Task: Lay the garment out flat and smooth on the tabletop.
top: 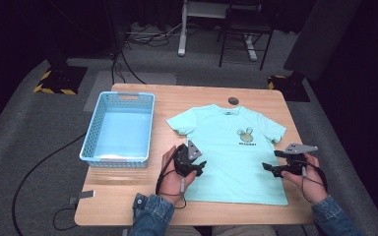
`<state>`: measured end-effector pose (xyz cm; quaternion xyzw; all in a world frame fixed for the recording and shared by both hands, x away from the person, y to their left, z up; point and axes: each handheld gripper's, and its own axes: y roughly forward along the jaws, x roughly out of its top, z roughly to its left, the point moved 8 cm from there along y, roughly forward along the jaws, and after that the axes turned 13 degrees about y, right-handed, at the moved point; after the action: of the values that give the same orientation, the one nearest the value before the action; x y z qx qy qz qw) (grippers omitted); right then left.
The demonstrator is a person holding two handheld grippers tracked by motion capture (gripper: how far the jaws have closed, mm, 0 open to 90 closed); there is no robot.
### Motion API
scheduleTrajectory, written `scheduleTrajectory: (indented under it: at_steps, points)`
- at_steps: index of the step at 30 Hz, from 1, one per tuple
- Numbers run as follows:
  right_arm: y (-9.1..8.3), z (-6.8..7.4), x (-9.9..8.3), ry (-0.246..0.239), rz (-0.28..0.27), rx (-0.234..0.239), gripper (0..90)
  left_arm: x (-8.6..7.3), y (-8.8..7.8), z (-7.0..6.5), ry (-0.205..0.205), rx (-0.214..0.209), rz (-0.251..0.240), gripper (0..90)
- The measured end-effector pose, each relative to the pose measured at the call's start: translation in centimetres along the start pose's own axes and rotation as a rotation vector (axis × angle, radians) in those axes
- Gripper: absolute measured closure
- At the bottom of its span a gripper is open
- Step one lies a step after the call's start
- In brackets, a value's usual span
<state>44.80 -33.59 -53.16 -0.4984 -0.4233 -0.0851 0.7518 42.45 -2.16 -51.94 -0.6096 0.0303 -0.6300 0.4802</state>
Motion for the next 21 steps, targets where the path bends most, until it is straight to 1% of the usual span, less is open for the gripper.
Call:
scheduleTrajectory:
  at_steps: [6,11,14,16,19,21]
  points:
    - [-1.0,0.2,0.3,-0.012,-0.009,0.008,19.4,-0.6,-1.2,-0.1,0.000,0.015,0.006,35.5]
    - [-1.7,0.4,0.5,-0.024,-0.013,0.013,18.6,-1.0,-2.2,0.0,-0.012,0.028,0.005,32.6]
    - [-2.2,0.7,0.7,-0.030,-0.022,0.016,18.0,-1.3,-2.8,0.2,-0.029,0.038,0.007,28.6]
    - [-2.5,0.8,0.8,-0.033,-0.027,0.021,17.7,-1.4,-3.1,0.2,-0.039,0.044,0.009,24.2]
    - [-3.0,1.1,0.9,-0.041,-0.027,0.027,16.9,-1.5,-3.6,0.3,-0.029,0.054,0.013,21.1]
    - [-3.4,1.3,0.9,-0.045,-0.027,0.031,16.1,-1.6,-4.0,0.4,-0.033,0.058,0.011,17.2]
